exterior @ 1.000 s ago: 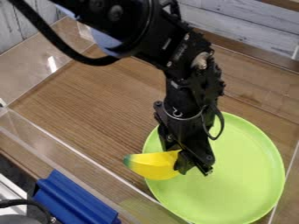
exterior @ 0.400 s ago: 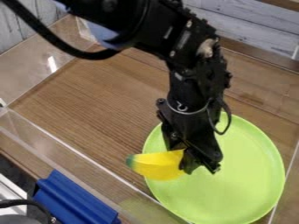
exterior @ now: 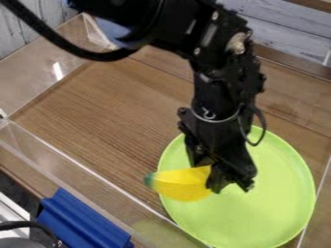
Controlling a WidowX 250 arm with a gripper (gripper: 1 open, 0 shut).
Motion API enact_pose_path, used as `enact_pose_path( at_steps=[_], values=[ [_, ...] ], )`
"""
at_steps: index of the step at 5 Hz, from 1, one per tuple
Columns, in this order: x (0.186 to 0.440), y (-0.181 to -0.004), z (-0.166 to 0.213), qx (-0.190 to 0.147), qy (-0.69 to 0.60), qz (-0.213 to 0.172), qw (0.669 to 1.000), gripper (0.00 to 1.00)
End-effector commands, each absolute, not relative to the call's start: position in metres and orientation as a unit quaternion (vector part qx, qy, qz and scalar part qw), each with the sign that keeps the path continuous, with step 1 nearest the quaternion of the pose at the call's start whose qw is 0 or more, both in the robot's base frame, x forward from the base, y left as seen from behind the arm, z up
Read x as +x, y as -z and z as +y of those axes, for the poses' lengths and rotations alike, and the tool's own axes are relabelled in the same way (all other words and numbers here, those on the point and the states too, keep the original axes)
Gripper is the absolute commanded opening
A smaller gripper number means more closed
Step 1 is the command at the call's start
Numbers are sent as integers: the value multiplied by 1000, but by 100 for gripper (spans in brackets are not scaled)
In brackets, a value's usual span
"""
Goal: Put the banana on top of the green plate
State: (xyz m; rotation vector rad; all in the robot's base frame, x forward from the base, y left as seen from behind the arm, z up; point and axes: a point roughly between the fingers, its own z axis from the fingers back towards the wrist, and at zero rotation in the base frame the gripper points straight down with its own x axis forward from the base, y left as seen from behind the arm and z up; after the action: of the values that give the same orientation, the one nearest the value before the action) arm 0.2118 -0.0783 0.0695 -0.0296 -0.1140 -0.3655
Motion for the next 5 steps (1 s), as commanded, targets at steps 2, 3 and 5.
enact_pose_path(
  at_steps=[2, 3, 5],
  values=[
    [215, -91, -95, -37, 167, -81, 982, 0],
    [211, -94, -102, -44, 157, -80, 983, 0],
    [197, -81, -91, -47, 152, -67, 985, 0]
  ],
)
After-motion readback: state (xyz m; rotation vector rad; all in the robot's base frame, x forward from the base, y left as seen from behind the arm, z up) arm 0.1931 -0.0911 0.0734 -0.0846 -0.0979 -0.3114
